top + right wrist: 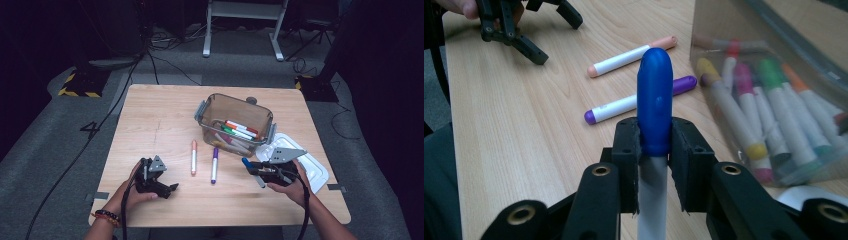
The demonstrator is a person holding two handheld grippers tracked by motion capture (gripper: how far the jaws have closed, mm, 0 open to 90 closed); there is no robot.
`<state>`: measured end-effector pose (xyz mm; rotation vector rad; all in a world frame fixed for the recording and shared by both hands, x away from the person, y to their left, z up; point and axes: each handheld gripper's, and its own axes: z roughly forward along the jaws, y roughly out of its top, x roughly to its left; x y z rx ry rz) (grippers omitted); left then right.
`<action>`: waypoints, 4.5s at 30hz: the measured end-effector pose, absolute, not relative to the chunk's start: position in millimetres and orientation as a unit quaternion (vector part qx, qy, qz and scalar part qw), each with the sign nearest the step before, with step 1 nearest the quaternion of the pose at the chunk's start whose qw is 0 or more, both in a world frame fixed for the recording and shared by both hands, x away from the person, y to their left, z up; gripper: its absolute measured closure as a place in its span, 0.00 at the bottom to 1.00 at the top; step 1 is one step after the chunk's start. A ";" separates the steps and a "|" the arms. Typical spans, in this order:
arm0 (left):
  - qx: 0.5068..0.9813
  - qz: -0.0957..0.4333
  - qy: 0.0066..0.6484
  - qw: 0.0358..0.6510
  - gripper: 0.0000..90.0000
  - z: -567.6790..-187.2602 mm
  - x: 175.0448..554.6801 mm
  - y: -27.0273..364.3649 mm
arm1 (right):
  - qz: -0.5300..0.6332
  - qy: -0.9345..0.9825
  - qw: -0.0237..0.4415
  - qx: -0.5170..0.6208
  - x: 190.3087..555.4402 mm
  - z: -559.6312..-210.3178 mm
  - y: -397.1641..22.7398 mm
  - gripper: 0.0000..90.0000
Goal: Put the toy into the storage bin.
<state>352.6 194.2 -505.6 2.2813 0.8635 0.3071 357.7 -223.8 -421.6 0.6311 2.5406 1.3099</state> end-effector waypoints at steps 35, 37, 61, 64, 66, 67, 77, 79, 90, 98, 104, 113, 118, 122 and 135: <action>0.874 0.118 0.331 0.335 0.01 -505.6 352.7 194.2 | 0.456 0.843 0.188 0.216 407.2 -309.3 -256.6 0.83; 0.874 0.117 0.331 0.335 0.01 -505.6 352.8 194.2 | 0.455 0.843 0.188 0.216 413.8 -307.0 -253.7 0.83; 0.874 0.117 0.331 0.335 0.00 -505.7 353.0 194.0 | 0.421 0.868 0.165 0.208 479.4 -313.2 -194.7 0.83; 0.874 0.117 0.331 0.335 0.01 -505.7 353.0 194.0 | 0.409 0.874 0.156 0.210 486.8 -320.2 -187.7 0.83; 0.874 0.117 0.331 0.335 0.00 -505.7 353.0 194.0 | 0.399 0.879 0.151 0.211 491.9 -326.2 -182.8 0.83; 0.874 0.117 0.331 0.335 0.00 -505.7 353.0 194.0 | 0.395 0.881 0.147 0.213 494.3 -329.2 -180.7 0.83; 0.874 0.117 0.331 0.335 0.00 -505.7 353.0 194.0 | 0.338 0.911 0.112 0.208 511.4 -358.1 -159.7 0.83; 0.874 0.117 0.331 0.335 0.00 -505.7 353.0 194.0 | 0.325 0.917 0.106 0.206 513.0 -363.0 -156.5 0.83; 0.875 0.117 0.331 0.335 0.00 -505.7 353.0 194.1 | 0.261 0.943 0.066 0.196 517.0 -380.4 -143.3 0.83; 0.875 0.117 0.331 0.335 0.01 -505.7 353.0 194.0 | 0.233 0.953 0.052 0.188 516.3 -386.8 -135.7 0.80; 0.875 0.117 0.331 0.335 0.00 -505.7 353.0 194.0 | 0.250 0.944 0.063 0.205 517.0 -385.1 -138.5 0.69; 0.874 0.117 0.331 0.335 0.00 -505.7 353.0 194.0 | 0.330 0.906 0.113 0.239 501.0 -368.9 -159.2 0.39; 0.874 0.117 0.331 0.335 0.00 -505.7 353.0 194.0 | 0.368 0.887 0.138 0.242 481.1 -359.1 -173.7 0.31; 0.874 0.117 0.331 0.335 0.01 -505.7 353.0 194.0 | 0.394 0.872 0.160 0.240 460.0 -351.0 -187.7 0.30; 0.874 0.117 0.331 0.335 0.01 -505.7 353.0 194.0 | 0.438 0.834 0.208 0.263 393.0 -357.6 -233.8 0.32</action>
